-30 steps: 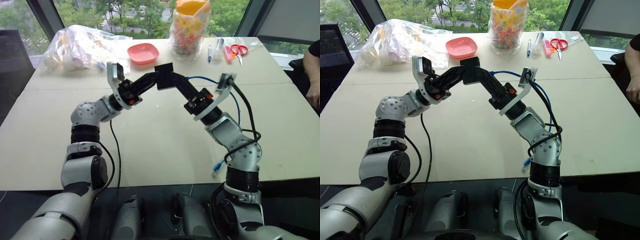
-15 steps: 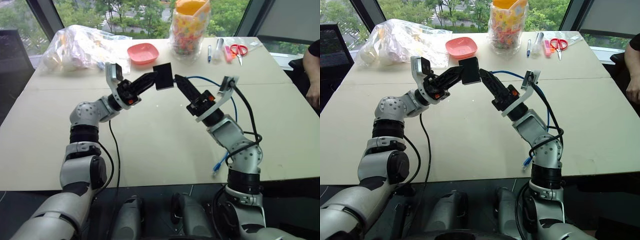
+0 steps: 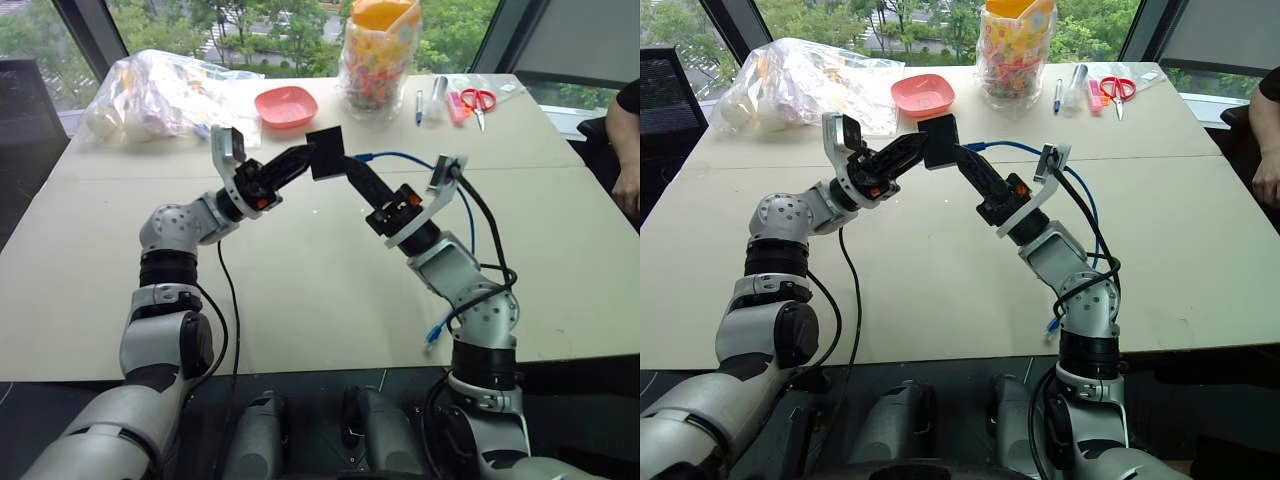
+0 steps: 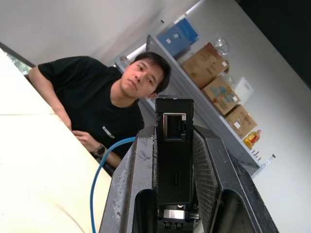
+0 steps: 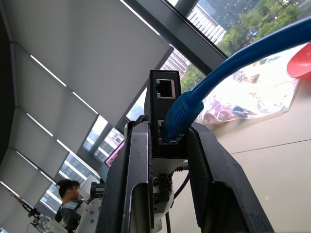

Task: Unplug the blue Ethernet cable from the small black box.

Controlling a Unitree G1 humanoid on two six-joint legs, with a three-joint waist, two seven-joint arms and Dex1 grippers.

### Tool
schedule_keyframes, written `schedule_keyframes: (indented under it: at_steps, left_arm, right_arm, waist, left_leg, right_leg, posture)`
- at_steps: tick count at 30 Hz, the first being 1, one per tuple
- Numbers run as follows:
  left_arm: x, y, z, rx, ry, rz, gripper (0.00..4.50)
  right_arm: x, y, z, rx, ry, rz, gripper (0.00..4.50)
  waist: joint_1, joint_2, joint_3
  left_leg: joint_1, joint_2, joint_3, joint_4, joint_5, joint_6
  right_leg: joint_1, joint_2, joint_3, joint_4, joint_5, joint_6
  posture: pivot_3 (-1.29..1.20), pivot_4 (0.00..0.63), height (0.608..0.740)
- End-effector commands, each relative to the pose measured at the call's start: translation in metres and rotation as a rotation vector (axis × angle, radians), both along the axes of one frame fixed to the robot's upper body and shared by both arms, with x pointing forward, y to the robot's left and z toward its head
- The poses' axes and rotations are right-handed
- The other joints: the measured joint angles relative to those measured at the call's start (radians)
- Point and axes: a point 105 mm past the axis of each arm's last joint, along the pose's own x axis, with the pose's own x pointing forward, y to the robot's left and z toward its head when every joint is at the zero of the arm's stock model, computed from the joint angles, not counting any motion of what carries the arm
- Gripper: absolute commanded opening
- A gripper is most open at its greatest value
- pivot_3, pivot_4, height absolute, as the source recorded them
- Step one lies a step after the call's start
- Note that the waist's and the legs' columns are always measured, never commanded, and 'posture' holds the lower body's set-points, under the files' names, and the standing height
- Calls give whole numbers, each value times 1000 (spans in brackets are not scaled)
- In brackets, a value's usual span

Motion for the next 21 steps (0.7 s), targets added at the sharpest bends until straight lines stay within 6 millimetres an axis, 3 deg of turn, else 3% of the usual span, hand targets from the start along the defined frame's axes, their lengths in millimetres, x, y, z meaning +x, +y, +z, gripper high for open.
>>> schedule_keyframes:
  at_steps: [1,5,6,9,21]
  left_arm:
    - [-3,3,15,-23,-57,3,434]
    - [-3,3,14,-20,-56,4,434]
    - [-3,3,14,-20,-56,3,434]
    - [-3,2,14,-18,-55,0,434]
    - [-4,2,14,-17,-56,-2,434]
  right_arm:
    - [-2,-6,11,35,-39,-19,370]
    - [-4,-6,9,33,-40,-14,370]
    - [-6,-6,8,29,-41,-7,1443]
    - [-7,-6,7,24,-39,-4,2783]
    - [-3,-10,6,53,-23,-27,2783]
  waist:
    - [0,0,0]
    - [0,0,0]
    - [0,0,0]
    - [0,0,0]
    - [0,0,0]
  left_leg:
    - [0,0,0,0,0,0]
    - [0,0,0,0,0,0]
    - [0,0,0,0,0,0]
    - [0,0,0,0,0,0]
    - [0,0,0,0,0,0]
  right_leg:
    - [0,0,0,0,0,0]
    - [0,0,0,0,0,0]
    - [0,0,0,0,0,0]
    - [0,0,0,0,0,0]
    - [0,0,0,0,0,0]
  posture:
    - [0,150,740]
    - [0,150,740]
    - [0,150,740]
    - [0,150,740]
    - [0,150,740]
